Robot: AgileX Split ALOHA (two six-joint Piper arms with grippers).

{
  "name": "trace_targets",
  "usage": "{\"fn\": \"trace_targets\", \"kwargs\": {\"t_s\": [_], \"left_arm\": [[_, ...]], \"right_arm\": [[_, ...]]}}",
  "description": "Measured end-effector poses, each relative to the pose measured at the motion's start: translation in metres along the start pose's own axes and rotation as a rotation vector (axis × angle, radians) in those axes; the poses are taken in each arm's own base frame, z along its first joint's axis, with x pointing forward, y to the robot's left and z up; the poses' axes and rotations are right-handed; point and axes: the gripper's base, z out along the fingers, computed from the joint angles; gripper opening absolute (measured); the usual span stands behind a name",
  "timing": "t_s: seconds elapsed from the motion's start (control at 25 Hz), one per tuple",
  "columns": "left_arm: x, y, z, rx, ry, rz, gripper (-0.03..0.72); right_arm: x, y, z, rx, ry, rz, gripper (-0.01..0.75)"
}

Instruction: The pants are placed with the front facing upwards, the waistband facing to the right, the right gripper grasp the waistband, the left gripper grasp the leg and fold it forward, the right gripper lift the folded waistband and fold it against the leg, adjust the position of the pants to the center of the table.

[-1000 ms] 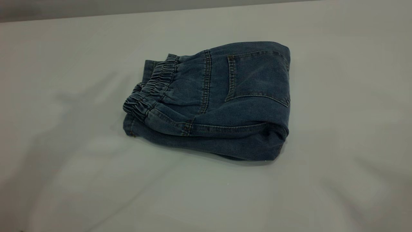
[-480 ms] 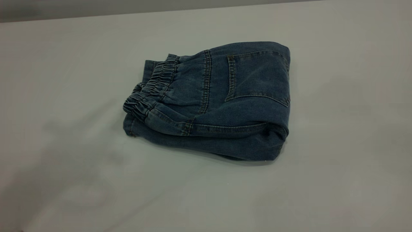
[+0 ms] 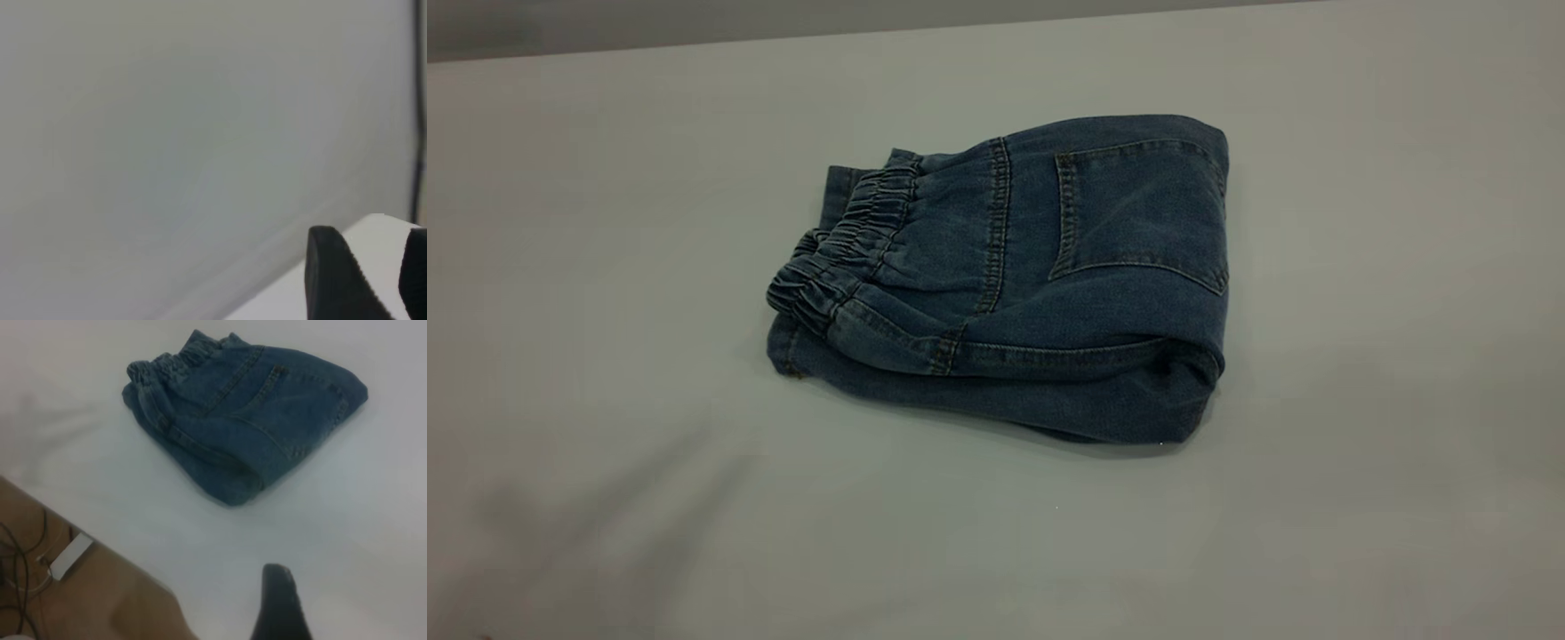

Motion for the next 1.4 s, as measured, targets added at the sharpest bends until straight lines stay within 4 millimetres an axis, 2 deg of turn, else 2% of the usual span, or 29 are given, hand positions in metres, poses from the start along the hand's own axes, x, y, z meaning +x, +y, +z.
{"fn": "trace_targets", "kwargs": {"t_s": [0.4, 0.8, 1.08, 1.4], "left_arm": [[0.018, -0.043, -0.059, 0.154, -0.112, 0.061, 0.242], [-0.011, -0.073, -0.11, 0.307, -0.307, 0.198, 0.242], [-0.011, -0.071, -0.112, 0.266, -0.319, 0.199, 0.242], [-0.015, -0.054, -0.11, 0.074, -0.338, 0.164, 0.242]], "right_arm": [[-0.001, 0.001, -0.001, -0.005, -0.006, -0.003, 0.419], [-0.001, 0.0, -0.001, -0.005, -0.004, -0.003, 0.419], [-0.001, 0.0, -0.001, -0.004, -0.004, -0.003, 0.419], [-0.001, 0.0, -0.001, -0.004, -0.004, -0.003, 0.419]]}}
